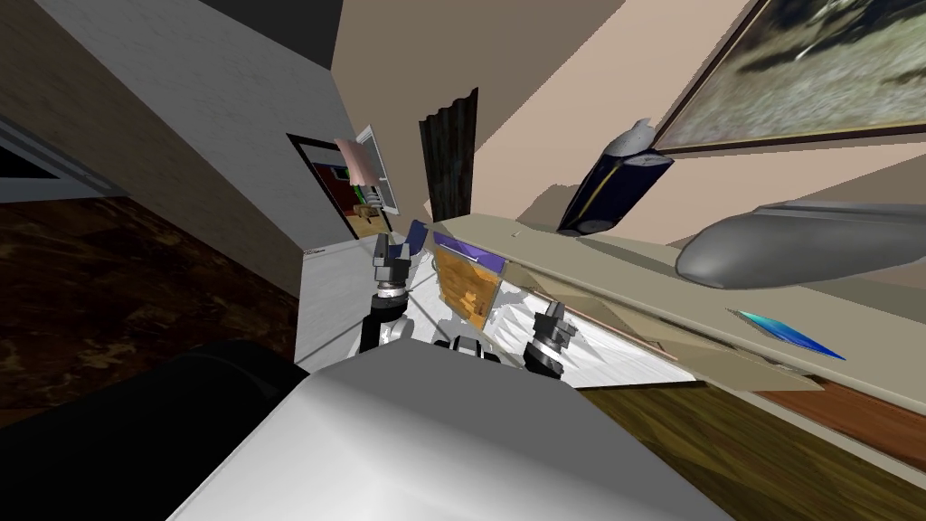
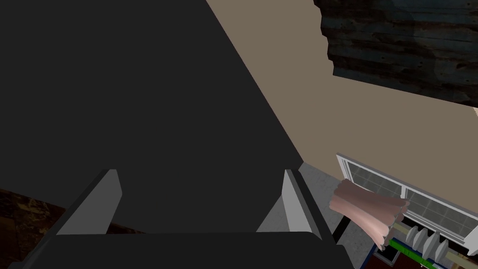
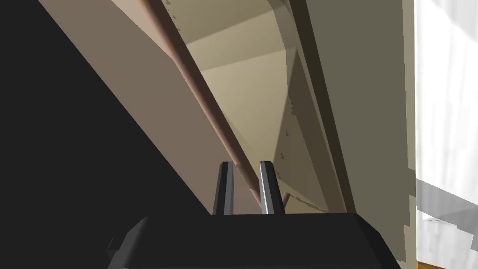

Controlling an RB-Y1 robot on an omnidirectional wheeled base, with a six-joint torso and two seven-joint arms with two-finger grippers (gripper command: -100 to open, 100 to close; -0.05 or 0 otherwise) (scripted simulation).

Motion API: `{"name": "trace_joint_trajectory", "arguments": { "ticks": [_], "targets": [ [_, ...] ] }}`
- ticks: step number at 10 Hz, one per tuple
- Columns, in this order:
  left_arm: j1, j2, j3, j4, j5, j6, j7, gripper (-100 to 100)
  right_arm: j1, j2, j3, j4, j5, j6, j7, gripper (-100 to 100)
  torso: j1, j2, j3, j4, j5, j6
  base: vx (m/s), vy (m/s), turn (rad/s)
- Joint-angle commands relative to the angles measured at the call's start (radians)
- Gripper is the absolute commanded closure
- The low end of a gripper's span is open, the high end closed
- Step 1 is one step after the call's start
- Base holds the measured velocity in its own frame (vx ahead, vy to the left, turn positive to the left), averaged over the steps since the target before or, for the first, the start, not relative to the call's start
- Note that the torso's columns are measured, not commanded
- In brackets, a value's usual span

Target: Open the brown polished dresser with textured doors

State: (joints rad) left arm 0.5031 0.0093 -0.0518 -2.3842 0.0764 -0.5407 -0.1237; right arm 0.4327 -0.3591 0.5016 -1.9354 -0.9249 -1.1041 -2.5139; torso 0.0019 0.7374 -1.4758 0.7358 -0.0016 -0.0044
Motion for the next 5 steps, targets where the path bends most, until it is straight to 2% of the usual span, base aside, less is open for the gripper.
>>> {"name": "trace_joint_trajectory", "arguments": {
  "ticks": [1, 2, 5],
  "targets": [
    [0.000, 0.000, 0.000, 0.000, 0.000, 0.000, 0.000, 0, -0.089, 0.006, 0.045, 0.087, 0.081, 0.077, 0.079, 100, 0.002, 0.000, 0.000, 0.001, 0.001, 0.001, -0.102, 0.013, 0.047],
    [0.000, 0.000, 0.000, 0.000, 0.000, 0.000, 0.000, 0, -0.112, 0.006, 0.045, 0.122, 0.113, 0.101, 0.104, 100, 0.001, -0.003, -0.002, 0.001, 0.002, 0.003, -0.017, 0.017, 0.006],
    [0.000, 0.000, 0.000, 0.000, 0.000, 0.000, 0.000, 0, -0.112, 0.006, 0.045, 0.124, 0.198, 0.192, 0.192, 100, -0.003, -0.002, -0.002, 0.001, 0.001, 0.004, 0.019, 0.007, -0.002]
  ]
}}
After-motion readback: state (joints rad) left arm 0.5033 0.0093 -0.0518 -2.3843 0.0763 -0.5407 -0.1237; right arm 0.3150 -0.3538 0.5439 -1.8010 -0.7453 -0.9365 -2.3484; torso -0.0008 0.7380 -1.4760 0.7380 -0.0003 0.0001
